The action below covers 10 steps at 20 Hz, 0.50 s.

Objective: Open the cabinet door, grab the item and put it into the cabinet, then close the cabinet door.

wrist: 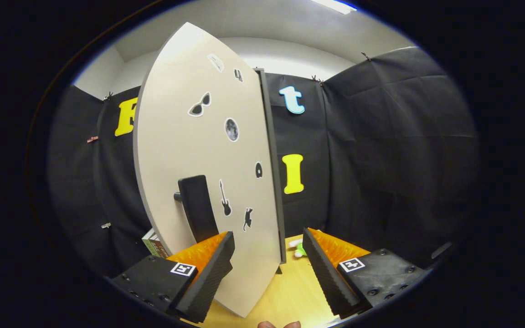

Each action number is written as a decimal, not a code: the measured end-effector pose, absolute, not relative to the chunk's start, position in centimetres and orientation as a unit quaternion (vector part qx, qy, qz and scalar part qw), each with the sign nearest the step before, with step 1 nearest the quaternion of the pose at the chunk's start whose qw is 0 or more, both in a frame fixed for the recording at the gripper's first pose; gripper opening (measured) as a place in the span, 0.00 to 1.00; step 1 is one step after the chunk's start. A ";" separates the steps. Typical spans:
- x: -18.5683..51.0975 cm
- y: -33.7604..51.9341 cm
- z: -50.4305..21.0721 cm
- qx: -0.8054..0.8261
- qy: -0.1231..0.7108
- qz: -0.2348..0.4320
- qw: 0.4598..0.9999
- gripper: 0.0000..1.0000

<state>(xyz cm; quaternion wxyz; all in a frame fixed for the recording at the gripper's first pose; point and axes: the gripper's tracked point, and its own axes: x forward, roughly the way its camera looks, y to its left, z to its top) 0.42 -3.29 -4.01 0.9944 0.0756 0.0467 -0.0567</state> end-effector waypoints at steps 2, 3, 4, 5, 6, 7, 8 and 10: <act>1.2 -0.3 -4.3 0.077 0.048 -0.038 0.995 0.98; 2.0 1.3 -4.5 0.074 0.051 -0.025 0.996 0.98; 2.5 3.1 -5.0 0.071 0.057 -0.010 0.996 0.98; 3.2 5.0 -5.5 0.073 0.063 0.011 0.995 0.98; 3.8 6.8 -5.9 0.081 0.068 0.028 0.994 0.98; 4.5 8.3 -6.1 0.088 0.071 0.040 0.993 0.98; 4.9 9.2 -5.5 0.090 0.071 0.048 0.992 0.98; 5.7 9.5 -4.1 0.079 0.061 0.052 0.994 0.98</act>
